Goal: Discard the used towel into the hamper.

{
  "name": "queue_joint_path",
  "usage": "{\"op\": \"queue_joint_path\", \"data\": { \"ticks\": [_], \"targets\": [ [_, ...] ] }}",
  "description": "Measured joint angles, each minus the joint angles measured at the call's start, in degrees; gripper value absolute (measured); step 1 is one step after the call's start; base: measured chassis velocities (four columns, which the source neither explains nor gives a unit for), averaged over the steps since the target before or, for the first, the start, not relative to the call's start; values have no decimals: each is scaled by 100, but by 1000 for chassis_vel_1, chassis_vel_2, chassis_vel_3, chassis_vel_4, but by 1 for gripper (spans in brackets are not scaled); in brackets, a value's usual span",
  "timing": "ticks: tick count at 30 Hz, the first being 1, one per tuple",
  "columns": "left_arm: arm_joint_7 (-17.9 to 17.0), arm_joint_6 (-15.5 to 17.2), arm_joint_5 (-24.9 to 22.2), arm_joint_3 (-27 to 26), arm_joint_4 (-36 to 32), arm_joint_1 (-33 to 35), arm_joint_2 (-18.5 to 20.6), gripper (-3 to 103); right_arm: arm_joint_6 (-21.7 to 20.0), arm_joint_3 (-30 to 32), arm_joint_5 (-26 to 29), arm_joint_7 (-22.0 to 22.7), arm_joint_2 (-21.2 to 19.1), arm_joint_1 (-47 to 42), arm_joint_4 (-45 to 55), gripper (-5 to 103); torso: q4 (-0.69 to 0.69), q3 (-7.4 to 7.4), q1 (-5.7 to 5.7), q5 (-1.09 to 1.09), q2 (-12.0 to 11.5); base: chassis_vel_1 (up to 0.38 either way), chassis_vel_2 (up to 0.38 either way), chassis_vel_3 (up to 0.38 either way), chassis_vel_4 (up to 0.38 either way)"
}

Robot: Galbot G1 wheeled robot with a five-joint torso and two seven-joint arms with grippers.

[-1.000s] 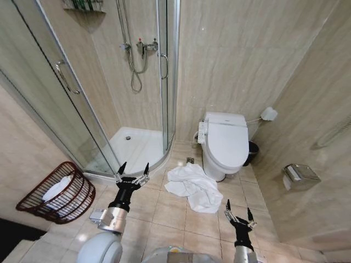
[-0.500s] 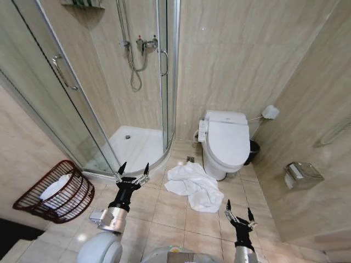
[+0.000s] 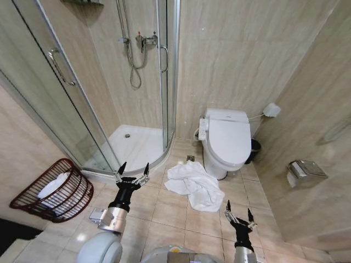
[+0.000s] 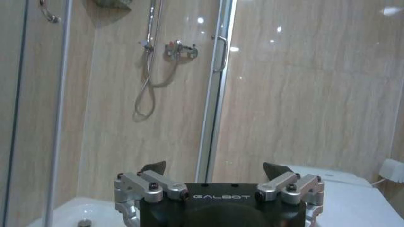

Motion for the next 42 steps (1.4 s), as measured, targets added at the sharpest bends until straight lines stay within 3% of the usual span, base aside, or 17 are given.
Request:
{"op": "queue_joint_path", "data": {
  "ticks": [16, 42],
  "targets": [
    [0, 0, 0, 0, 0, 0, 0, 100, 27, -6, 9, -19, 2, -6, -11, 100, -1, -216, -175, 0, -390, -19, -17, -18, -17],
    [0, 0, 0, -1, 0, 0, 1, 100, 73, -24, 64, -57, -7, 16, -48, 100, 0, -198, -162, -1, -357, -12, -14, 11, 5]
  ]
}}
